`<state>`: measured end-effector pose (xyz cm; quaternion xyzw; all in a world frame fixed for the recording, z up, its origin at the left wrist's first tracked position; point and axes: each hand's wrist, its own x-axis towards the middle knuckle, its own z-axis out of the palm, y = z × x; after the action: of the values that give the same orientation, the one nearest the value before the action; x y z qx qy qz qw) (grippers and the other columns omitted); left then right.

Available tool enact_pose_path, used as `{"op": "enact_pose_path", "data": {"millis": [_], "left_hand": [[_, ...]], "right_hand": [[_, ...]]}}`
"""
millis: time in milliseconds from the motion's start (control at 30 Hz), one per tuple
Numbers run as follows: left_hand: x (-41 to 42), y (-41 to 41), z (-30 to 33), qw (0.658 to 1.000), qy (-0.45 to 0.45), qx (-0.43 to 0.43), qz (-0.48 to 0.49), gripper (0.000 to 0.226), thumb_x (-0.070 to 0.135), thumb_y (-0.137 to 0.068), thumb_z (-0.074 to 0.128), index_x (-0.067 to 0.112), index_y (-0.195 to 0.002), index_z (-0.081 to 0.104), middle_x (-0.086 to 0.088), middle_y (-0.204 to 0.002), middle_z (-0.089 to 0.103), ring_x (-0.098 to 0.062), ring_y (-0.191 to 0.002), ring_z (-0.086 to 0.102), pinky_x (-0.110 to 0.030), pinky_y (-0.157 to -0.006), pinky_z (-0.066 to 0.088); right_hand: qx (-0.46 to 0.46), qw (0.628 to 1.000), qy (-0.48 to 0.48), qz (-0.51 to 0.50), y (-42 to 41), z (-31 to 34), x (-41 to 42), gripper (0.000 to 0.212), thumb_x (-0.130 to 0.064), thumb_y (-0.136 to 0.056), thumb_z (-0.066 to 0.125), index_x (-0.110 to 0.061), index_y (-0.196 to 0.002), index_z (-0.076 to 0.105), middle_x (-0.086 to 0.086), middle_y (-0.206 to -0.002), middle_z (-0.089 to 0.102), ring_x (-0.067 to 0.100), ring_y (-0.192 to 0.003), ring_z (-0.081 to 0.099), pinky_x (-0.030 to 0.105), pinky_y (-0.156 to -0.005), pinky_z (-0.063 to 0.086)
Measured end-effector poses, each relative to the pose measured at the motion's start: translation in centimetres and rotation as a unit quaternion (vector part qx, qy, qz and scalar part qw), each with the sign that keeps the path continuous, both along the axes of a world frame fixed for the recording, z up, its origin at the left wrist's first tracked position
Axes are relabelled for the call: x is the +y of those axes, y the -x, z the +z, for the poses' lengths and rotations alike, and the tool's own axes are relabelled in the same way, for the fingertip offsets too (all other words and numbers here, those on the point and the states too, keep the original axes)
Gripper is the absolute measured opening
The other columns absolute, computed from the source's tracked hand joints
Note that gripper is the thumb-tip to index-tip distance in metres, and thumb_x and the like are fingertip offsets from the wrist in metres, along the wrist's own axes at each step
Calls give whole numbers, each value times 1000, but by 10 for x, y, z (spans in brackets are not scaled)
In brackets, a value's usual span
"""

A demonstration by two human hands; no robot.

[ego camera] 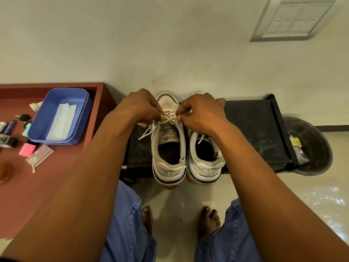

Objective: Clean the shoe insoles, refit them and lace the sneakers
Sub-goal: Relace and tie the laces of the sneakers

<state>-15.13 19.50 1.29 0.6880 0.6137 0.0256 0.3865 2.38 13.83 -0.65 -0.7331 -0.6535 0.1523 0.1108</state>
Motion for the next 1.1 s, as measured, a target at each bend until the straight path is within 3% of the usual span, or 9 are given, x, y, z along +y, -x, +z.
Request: {"op": "enact_pose_path", "data": {"millis": [133, 367, 700, 933, 1100], "left_hand": [[2, 0, -2, 1000, 11, 5, 15, 12, 9, -84, 82, 21, -82, 81, -3, -81, 77, -14, -78, 74, -29, -70, 63], [-1, -4, -1, 999, 27, 6, 32, 8, 3, -83, 82, 9, -86, 79, -10, -83, 76, -16, -74, 76, -31, -72, 64], [-2, -8, 0, 998, 46, 1, 36, 4, 3, -95, 68, 5, -94, 72, -14, -87, 76, -22, -80, 77, -36, -76, 65], [-4, -12, 0, 999, 42, -5, 34, 14, -1, -100, 53, 7, -102, 65, -16, -87, 75, -27, -82, 76, -41, -78, 65], [-2, -11, -1, 998, 50, -4, 39, 8, 2, -99, 60, 8, -98, 66, -14, -86, 75, -24, -81, 76, -38, -75, 65]], "right_hand": [[-3, 999, 30, 12, 2, -2, 0, 13, -40, -85, 71, -44, -97, 76, -16, -98, 72, 18, -114, 56, 52, -106, 28], [49, 998, 48, 11, 6, -5, 1, 7, -38, -87, 72, -38, -94, 73, -15, -99, 72, 16, -107, 61, 58, -108, 28], [77, 996, 41, 7, 7, -7, 2, 9, -33, -90, 68, -33, -99, 70, -13, -96, 71, 15, -103, 63, 50, -103, 29], [64, 997, 19, 30, 13, -4, -2, 11, -25, -94, 58, -31, -102, 62, -6, -100, 69, 23, -103, 61, 47, -101, 29], [72, 997, 29, 27, 12, -3, -2, 10, -26, -93, 61, -32, -101, 63, -9, -98, 70, 21, -102, 61, 46, -98, 31]]}}
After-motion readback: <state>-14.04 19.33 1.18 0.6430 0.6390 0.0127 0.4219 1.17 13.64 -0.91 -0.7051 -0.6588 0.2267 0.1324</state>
